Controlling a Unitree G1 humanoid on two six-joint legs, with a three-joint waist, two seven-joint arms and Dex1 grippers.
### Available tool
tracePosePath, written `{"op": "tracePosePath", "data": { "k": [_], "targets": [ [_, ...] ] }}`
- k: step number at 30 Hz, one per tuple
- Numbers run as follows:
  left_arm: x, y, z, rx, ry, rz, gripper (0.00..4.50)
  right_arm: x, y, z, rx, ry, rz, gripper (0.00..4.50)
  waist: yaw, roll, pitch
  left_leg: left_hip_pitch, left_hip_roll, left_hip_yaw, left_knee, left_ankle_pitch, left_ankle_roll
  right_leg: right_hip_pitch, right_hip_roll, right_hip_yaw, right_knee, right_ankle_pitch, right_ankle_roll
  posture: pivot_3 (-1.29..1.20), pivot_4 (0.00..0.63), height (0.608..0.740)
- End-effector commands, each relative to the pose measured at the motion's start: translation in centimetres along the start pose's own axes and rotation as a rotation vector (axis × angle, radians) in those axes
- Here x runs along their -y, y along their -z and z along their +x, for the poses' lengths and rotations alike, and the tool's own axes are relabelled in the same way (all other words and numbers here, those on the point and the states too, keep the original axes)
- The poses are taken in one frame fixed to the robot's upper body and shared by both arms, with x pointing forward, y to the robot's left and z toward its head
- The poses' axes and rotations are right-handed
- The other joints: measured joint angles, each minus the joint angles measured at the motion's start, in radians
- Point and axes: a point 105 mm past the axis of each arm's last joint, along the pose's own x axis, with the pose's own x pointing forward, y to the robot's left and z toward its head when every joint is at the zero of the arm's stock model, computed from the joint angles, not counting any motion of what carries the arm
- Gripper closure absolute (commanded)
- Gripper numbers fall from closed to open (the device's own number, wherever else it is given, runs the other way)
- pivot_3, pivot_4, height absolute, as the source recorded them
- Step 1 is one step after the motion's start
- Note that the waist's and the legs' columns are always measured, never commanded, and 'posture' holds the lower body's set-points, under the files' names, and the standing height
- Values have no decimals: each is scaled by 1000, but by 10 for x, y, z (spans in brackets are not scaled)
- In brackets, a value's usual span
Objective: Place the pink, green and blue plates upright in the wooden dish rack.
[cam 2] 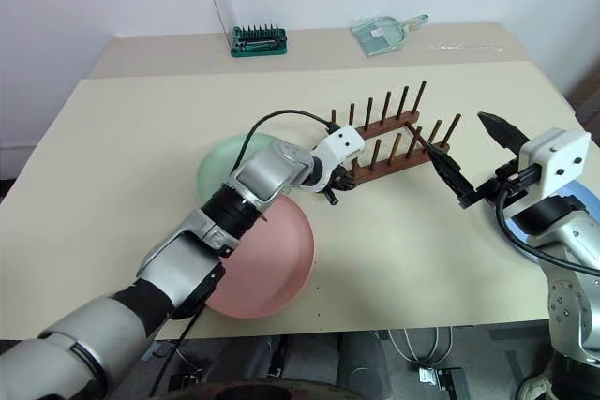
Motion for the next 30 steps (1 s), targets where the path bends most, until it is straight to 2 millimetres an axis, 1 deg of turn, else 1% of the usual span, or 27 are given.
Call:
{"op": "tracePosePath", "data": {
  "k": [1,3,5,7,9,11,13,14,15,17,21,24,26,30],
  "targets": [
    [8,-13,-15,110,115,58,3807,-3,-12,2,47,-11,-29,0,0,0,0,0,0,0,0,0,0,0,0,0,0,0,0,0,150,740],
    [6,-10,-23,108,127,104,3807,-2,-12,2,47,-11,-28,0,0,0,0,0,0,0,0,0,-1,-1,0,0,0,0,0,0,150,740],
    [9,-14,-30,189,186,153,3807,-2,-13,3,50,-12,-30,0,2,0,0,-1,0,0,0,1,-1,-1,0,0,0,0,-1,0,150,740],
    [12,-10,-35,197,228,216,3807,-1,-13,3,53,-13,-30,0,3,0,0,-1,0,0,0,1,-1,-1,0,1,0,0,-1,0,150,740],
    [15,-5,-38,192,261,239,3807,-1,-13,4,53,-14,-31,0,4,0,0,-1,0,0,0,1,-1,-1,0,1,0,0,-1,0,150,740],
    [14,-4,-38,198,254,311,3807,-1,-13,4,54,-14,-31,0,4,0,0,-1,0,0,0,0,-1,-1,0,1,0,0,-1,0,150,740],
    [19,-2,-39,231,279,407,3807,-1,-13,5,56,-15,-30,0,3,0,0,-1,0,0,0,0,-1,-1,0,1,0,0,-1,0,150,740],
    [25,2,-40,229,331,422,3807,-2,-13,5,55,-16,-30,0,3,0,0,-1,0,0,0,0,-1,-1,0,1,0,0,-1,0,150,740],
    [25,8,-39,201,340,431,3807,-3,-13,5,55,-17,-29,0,3,0,0,-1,0,0,0,0,-1,-1,0,1,0,0,-1,0,150,740],
    [14,16,-31,145,279,438,3807,-3,-14,3,55,-16,-29,0,3,0,0,-1,0,0,0,0,-1,-1,0,1,0,0,-1,0,150,740],
    [21,20,-27,133,310,416,3807,-2,-14,1,49,-10,-32,0,3,0,0,-1,0,1,0,-2,4,-1,0,1,0,0,-1,0,150,740],
    [20,26,-24,94,293,388,3807,-3,-14,0,47,-9,-33,0,3,0,0,-1,0,1,0,-2,4,-1,0,1,0,0,-1,0,150,740],
    [19,30,-23,78,282,402,3807,-3,-14,-1,45,-8,-33,0,3,0,0,-1,0,1,0,-2,4,-1,0,1,0,0,-1,0,150,740],
    [20,32,-23,63,285,355,3807,-3,-13,-1,42,-7,-32,0,2,0,0,-1,0,1,0,-2,4,-1,0,1,0,0,-1,0,150,740]
  ]
}}
